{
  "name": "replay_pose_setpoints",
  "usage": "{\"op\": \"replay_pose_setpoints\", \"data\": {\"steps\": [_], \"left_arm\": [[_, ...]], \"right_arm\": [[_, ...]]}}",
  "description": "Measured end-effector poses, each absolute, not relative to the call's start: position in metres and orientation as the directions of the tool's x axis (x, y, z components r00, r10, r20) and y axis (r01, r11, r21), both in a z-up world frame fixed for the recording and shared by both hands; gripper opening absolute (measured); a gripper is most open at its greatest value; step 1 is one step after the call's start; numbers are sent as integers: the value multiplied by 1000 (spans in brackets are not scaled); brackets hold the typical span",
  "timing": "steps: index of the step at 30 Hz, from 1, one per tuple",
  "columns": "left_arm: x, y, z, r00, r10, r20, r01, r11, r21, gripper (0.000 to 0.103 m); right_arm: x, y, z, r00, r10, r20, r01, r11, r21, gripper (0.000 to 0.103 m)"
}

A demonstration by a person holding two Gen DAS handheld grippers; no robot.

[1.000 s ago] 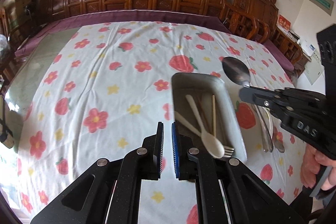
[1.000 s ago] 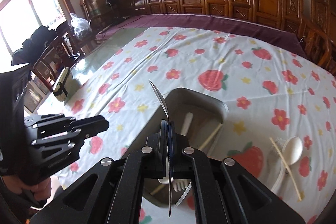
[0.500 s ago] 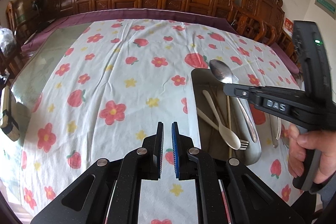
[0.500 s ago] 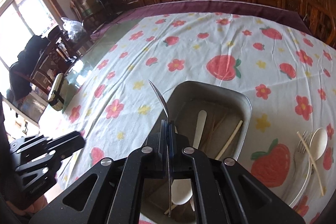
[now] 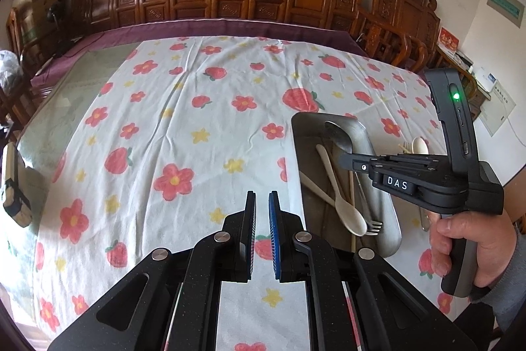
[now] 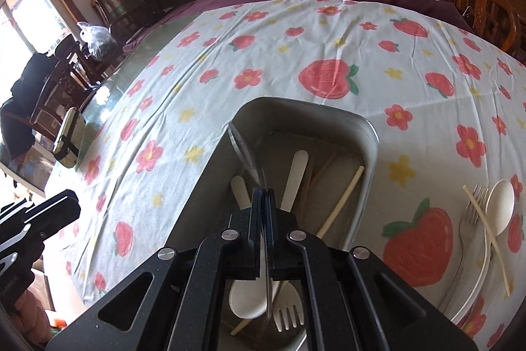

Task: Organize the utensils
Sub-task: 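Lower the metal spoon into the tray and open the right gripper, then grasp a wooden chopstick with the right gripper while the left returns to the pile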

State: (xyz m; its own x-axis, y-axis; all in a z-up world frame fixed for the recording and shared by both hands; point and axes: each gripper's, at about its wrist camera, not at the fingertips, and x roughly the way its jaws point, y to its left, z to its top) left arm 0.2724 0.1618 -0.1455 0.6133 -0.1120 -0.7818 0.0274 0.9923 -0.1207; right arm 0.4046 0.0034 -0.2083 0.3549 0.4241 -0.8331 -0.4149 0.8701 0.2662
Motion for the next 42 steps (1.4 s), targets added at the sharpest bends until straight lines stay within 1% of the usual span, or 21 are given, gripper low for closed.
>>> {"op": "replay_pose_setpoints", "data": {"steps": [9,19,22,29,36,38,39,40,41,42], "left_arm": [[272,156,-145,613,-120,-781,45,992,-118,7],[271,143,-145,611,-139,-779,74,990,-118,7],[270,136,-147,606,-143,-782,90,990,-112,7],[267,132,-145,608,-143,-781,95,990,-107,7],[266,124,-142,610,-147,-779,110,989,-101,8],[265,120,-142,608,-150,-779,115,988,-101,17],[265,118,-141,609,-151,-779,116,988,-100,24],[264,115,-141,610,-151,-778,119,988,-98,28],[264,111,-141,609,-151,-779,122,988,-97,29],[265,106,-140,606,-152,-780,126,988,-94,33]], "right_arm": [[395,-1,-196,362,439,-822,-452,854,257,6],[371,-19,-176,397,440,-806,-500,840,212,6],[375,-20,-174,395,442,-805,-500,839,216,2],[382,-16,-168,405,445,-799,-509,836,207,2],[360,-51,-157,451,419,-788,-500,850,165,3],[351,-67,-157,463,404,-789,-488,859,153,3],[345,-80,-158,468,391,-793,-477,867,146,3],[341,-90,-160,472,379,-796,-467,873,139,3],[337,-98,-161,475,370,-798,-459,878,134,3],[332,-110,-163,479,357,-802,-448,885,126,3]]}}
